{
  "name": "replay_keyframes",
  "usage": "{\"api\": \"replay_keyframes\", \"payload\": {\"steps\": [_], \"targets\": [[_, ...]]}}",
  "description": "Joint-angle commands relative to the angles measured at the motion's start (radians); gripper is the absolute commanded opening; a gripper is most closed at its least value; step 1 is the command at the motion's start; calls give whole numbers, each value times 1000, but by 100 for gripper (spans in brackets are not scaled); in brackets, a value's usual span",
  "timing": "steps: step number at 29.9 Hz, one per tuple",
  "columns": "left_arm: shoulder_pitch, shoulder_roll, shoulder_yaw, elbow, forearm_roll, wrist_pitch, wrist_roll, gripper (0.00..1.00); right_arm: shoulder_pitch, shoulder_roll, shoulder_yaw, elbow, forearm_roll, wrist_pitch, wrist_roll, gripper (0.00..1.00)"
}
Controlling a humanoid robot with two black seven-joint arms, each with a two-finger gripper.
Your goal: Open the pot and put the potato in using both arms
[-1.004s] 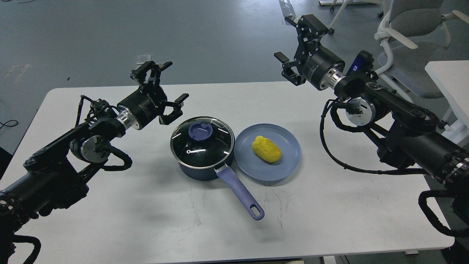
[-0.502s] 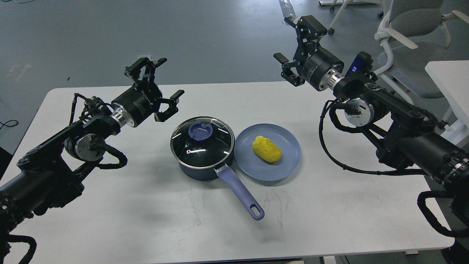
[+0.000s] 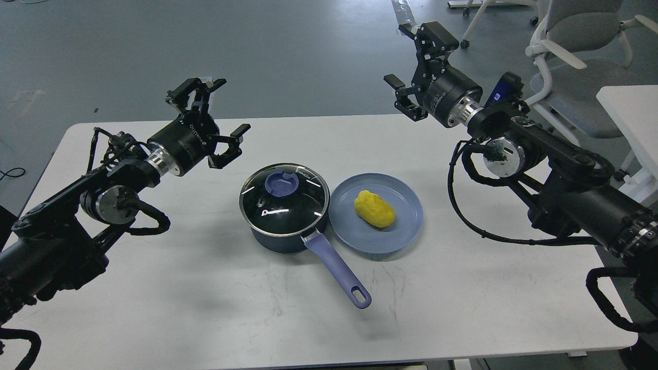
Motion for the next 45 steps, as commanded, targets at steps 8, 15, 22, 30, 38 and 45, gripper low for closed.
{"api": "replay_keyframes", "payload": {"steps": [8,15,22,30,38,45], "targets": [[-10,24,-12,-33,75,90,-27,98,-1,-5,1,5,2,0,2,100],[-30,72,-11,-139,492,345,-252,98,-5,-11,8,6,2,0,2,100],[-53,148,29,-283,1054,579,-305,98,-22,-39,11,5,3,0,6,100],[-71,185,150,-279,1389,722,-305,98,-22,-39,14,6,5,-8,8,100],[-68,243,149,-319,1606,776,-305,98,-50,-39,50,6,12,0,8,100],[-35,244,189,-317,1886,807,-305,98,-65,-37,57,2,14,-8,6,100]]}}
